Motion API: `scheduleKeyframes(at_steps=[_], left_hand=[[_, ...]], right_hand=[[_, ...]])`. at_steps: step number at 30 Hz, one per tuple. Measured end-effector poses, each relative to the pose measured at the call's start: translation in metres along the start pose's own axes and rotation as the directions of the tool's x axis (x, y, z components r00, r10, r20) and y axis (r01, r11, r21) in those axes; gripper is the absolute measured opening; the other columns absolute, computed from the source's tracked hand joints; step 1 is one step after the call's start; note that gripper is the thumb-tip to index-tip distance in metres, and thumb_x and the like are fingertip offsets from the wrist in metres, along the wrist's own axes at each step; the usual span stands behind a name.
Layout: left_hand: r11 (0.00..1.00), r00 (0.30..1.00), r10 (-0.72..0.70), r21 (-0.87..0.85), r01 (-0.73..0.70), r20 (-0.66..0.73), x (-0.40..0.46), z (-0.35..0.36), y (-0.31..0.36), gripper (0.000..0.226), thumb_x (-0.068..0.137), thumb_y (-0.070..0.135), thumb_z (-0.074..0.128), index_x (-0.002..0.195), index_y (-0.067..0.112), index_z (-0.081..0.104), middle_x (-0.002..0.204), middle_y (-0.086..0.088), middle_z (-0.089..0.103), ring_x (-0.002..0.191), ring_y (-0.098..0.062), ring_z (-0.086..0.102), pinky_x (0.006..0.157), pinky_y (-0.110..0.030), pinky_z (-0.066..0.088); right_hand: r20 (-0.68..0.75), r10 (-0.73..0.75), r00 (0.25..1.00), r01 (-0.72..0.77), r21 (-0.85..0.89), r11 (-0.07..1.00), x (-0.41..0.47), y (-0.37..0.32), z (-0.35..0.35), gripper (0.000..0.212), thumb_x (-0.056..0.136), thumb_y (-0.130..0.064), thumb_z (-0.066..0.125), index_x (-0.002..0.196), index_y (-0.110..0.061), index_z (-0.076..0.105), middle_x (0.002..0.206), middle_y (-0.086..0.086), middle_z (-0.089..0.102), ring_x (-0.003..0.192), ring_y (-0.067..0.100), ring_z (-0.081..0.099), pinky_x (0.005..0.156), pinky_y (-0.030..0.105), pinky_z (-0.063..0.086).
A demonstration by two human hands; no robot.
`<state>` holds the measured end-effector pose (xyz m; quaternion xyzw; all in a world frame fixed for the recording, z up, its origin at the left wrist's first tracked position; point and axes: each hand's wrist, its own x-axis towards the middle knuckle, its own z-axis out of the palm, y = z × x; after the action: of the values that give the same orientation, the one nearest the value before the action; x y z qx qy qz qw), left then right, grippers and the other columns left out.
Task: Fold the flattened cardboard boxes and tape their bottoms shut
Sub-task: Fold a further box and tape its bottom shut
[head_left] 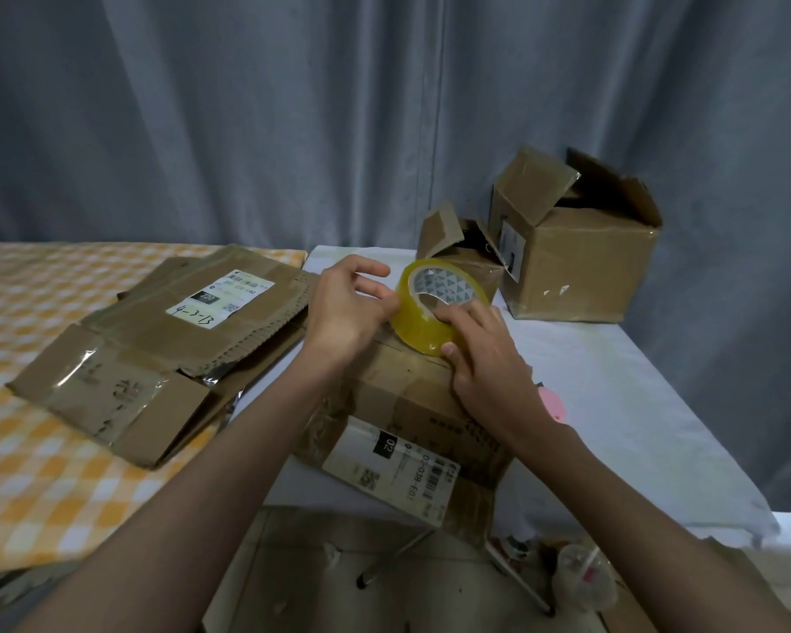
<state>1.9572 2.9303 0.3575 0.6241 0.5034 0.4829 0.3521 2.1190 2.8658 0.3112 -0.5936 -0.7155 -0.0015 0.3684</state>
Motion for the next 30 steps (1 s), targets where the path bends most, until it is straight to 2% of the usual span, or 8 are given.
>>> scheduleKeyframes(at_steps=[3,8,14,19,23,25,27,30], left_hand=[[0.999,0.999,-0.001,-0.041,0.003,0.049,-0.002,-0.002,0.000,0.029,0.077,0.004,0.076,0.094,0.026,0.068,0.079,0.000,0.073,0.072,-0.018,0.070,0.077,-0.043,0.060],[1.000,0.995,0.000,-0.018,0.002,0.103,-0.004,-0.007,-0.005,0.018,0.083,0.015,0.076,0.099,0.021,0.075,0.084,0.002,0.071,0.075,-0.008,0.065,0.078,-0.028,0.053],[0.999,0.999,0.047,0.027,-0.047,0.022,-0.007,-0.005,-0.001,0.010,0.080,0.021,0.081,0.090,0.023,0.080,0.091,0.010,0.074,0.088,-0.010,0.068,0.090,-0.037,0.055],[0.992,0.995,0.098,0.075,-0.098,0.008,-0.007,-0.006,0.001,0.006,0.082,0.019,0.080,0.087,0.021,0.078,0.084,0.012,0.074,0.080,-0.001,0.068,0.083,-0.024,0.055],[0.977,0.984,0.178,0.116,-0.178,0.008,-0.005,-0.009,0.001,0.003,0.085,0.019,0.077,0.085,0.022,0.076,0.080,0.013,0.071,0.072,0.003,0.062,0.066,-0.008,0.045],[0.975,0.981,0.195,0.100,-0.196,0.020,-0.003,-0.012,0.003,0.006,0.088,0.017,0.074,0.084,0.021,0.074,0.078,0.011,0.070,0.073,-0.001,0.064,0.066,-0.009,0.047],[0.984,0.984,0.179,-0.003,-0.179,0.018,0.000,-0.018,0.006,0.009,0.089,0.013,0.072,0.082,0.018,0.071,0.072,0.006,0.070,0.073,-0.009,0.071,0.071,-0.018,0.053],[0.980,0.988,0.152,-0.133,-0.147,0.031,0.005,-0.028,0.008,0.008,0.090,0.010,0.070,0.084,0.014,0.071,0.073,-0.002,0.070,0.073,-0.015,0.073,0.076,-0.026,0.058]], right_hand=[[-0.009,0.053,0.999,-0.053,0.005,0.999,0.001,0.000,0.001,0.040,0.097,-0.006,0.054,0.136,-0.018,0.053,0.131,0.003,0.050,0.123,0.017,0.039,0.092,0.025,0.031],[0.007,0.034,0.999,-0.034,0.012,0.999,0.001,0.002,0.002,0.040,0.095,-0.004,0.055,0.133,-0.018,0.054,0.128,0.003,0.050,0.122,0.018,0.041,0.094,0.026,0.031],[0.007,0.022,1.000,-0.023,0.023,0.999,0.000,0.003,0.002,0.038,0.096,-0.006,0.055,0.132,-0.019,0.054,0.131,0.001,0.050,0.124,0.017,0.040,0.097,0.027,0.031],[-0.005,0.020,1.000,-0.020,0.024,1.000,0.001,0.003,0.000,0.039,0.096,-0.010,0.056,0.133,-0.019,0.054,0.127,0.001,0.051,0.120,0.017,0.042,0.097,0.030,0.034],[-0.002,0.000,1.000,0.000,0.025,1.000,0.001,0.001,-0.001,0.043,0.096,-0.023,0.049,0.139,-0.022,0.051,0.126,0.000,0.050,0.116,0.017,0.043,0.095,0.036,0.039],[0.004,0.027,1.000,-0.027,0.032,0.999,0.004,0.002,-0.001,0.045,0.096,-0.031,0.045,0.140,-0.022,0.049,0.125,0.000,0.050,0.114,0.016,0.043,0.094,0.038,0.041],[-0.028,0.067,0.997,-0.065,0.046,0.997,0.007,0.003,-0.003,0.041,0.098,-0.038,0.042,0.135,-0.020,0.050,0.122,0.000,0.050,0.109,0.015,0.044,0.092,0.042,0.044],[-0.113,0.089,0.990,-0.080,0.084,0.993,0.011,0.005,-0.006,0.034,0.098,-0.051,0.040,0.110,-0.022,0.050,0.101,-0.006,0.048,0.095,0.012,0.044,0.082,0.043,0.046]])
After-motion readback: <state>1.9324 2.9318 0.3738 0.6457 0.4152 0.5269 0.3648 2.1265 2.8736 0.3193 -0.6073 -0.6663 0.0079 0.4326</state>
